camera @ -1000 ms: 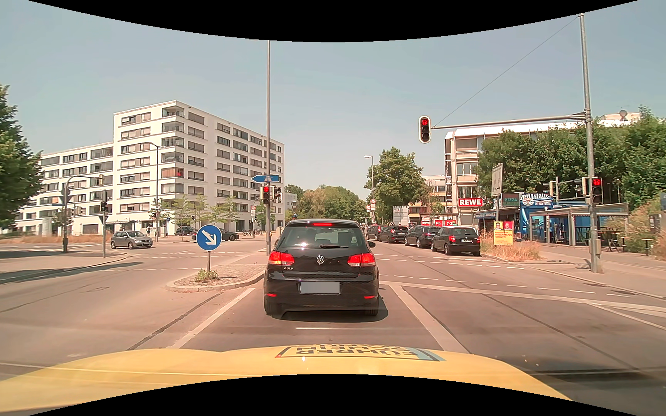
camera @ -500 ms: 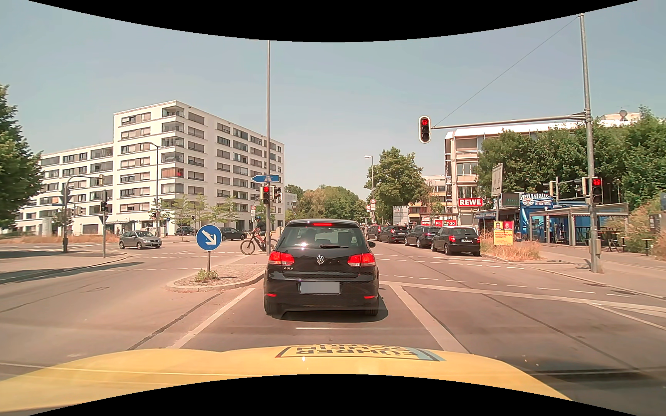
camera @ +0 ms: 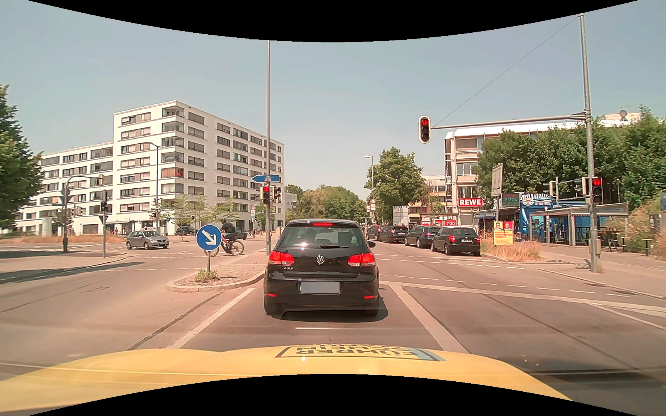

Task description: Follow the waypoints while adhering to traffic rules and regulations

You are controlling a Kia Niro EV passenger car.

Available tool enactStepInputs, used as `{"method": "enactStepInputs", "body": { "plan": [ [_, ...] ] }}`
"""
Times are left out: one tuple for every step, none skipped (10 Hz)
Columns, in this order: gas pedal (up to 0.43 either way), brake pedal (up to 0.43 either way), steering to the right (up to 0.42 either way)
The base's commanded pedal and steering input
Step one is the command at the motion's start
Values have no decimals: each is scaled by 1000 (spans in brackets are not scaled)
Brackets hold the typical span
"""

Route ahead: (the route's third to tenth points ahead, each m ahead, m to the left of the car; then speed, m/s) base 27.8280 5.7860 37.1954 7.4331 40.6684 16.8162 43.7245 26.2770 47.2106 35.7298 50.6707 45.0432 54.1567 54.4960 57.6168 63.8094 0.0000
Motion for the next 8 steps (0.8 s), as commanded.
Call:
{"method": "enactStepInputs", "body": {
  "plan": [
    [0,201,-4],
    [0,201,-4],
    [0,201,-4],
    [0,201,-4],
    [0,201,-4],
    [0,201,-4],
    [0,201,-4],
    [0,201,-4]
  ]
}}
